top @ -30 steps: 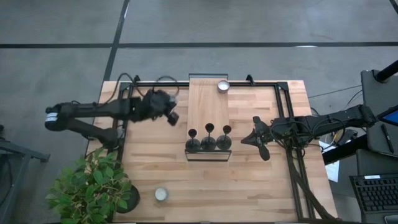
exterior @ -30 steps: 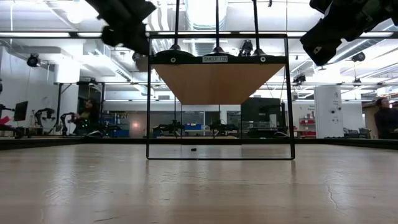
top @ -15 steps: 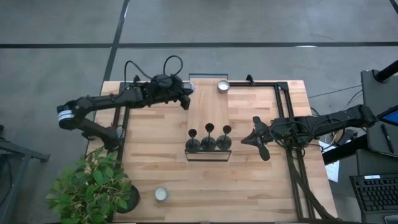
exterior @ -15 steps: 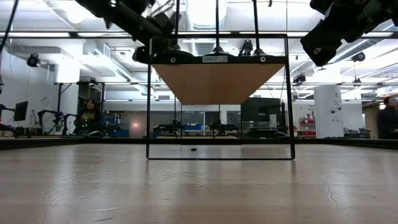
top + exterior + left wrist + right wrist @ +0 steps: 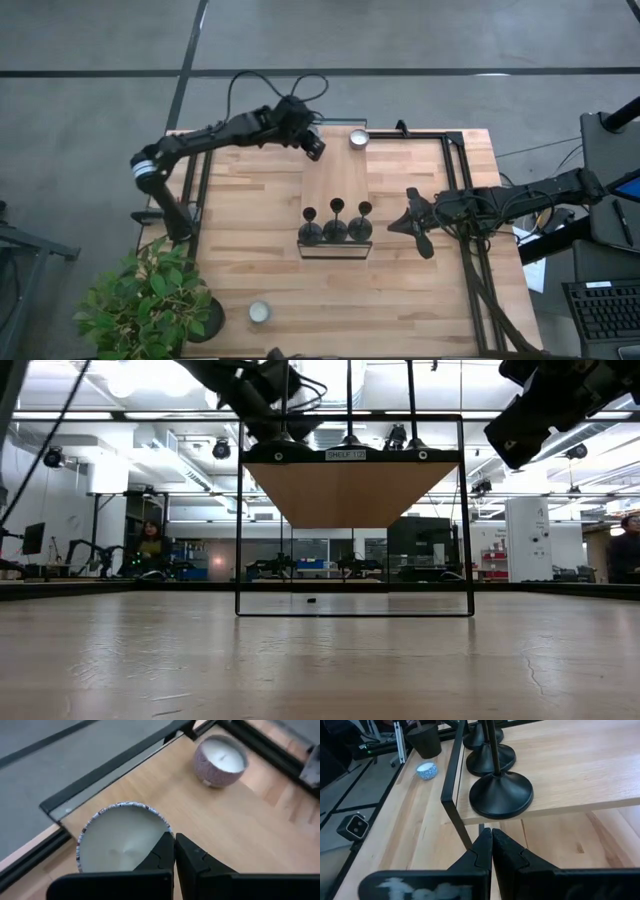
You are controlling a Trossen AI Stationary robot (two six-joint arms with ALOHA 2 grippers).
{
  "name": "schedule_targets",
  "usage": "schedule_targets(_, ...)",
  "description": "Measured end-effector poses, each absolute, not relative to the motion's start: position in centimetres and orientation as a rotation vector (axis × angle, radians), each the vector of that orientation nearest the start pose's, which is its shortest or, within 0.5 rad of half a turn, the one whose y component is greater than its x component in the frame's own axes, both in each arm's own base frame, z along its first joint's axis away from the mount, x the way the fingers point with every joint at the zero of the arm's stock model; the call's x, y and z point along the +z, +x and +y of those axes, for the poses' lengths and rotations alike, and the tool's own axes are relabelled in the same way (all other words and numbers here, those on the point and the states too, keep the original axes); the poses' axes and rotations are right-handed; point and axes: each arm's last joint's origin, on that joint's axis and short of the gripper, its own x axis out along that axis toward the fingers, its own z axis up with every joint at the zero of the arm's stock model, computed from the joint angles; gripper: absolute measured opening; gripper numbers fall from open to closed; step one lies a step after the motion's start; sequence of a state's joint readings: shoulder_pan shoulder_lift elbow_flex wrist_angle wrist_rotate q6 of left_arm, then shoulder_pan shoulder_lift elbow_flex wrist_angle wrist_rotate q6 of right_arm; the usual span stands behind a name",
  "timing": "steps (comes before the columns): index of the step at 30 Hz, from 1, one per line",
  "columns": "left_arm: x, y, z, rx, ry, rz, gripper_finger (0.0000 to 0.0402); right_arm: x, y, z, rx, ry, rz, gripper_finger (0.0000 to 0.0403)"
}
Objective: Pick & Place candle stick holders
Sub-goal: Put the red scented candle on the shelf
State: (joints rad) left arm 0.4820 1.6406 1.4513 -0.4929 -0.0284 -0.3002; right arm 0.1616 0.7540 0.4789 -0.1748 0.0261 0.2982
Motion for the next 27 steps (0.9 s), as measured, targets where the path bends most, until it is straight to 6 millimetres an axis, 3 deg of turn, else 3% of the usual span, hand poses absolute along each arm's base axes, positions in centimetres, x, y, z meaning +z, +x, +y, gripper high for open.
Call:
schedule_targets(8, 31.5, 34.6, 18.2, 0.570, -0.426, 0.631, 0.0000, 23.0, 16.4, 2.6, 0.066, 0.239, 0.473, 0.0008)
schedule_targets(19, 31.1, 34.4, 18.9, 0.584, -0.442, 0.650, 0.0003, 23.0, 16.4, 2.6, 0.066, 0.228, 0.471, 0.0008)
schedule_targets(27, 31.1, 34.4, 18.8, 0.551, -0.441, 0.652, 0.0047, 23.0, 16.4, 2.6, 0.066, 0.229, 0.471, 0.0008)
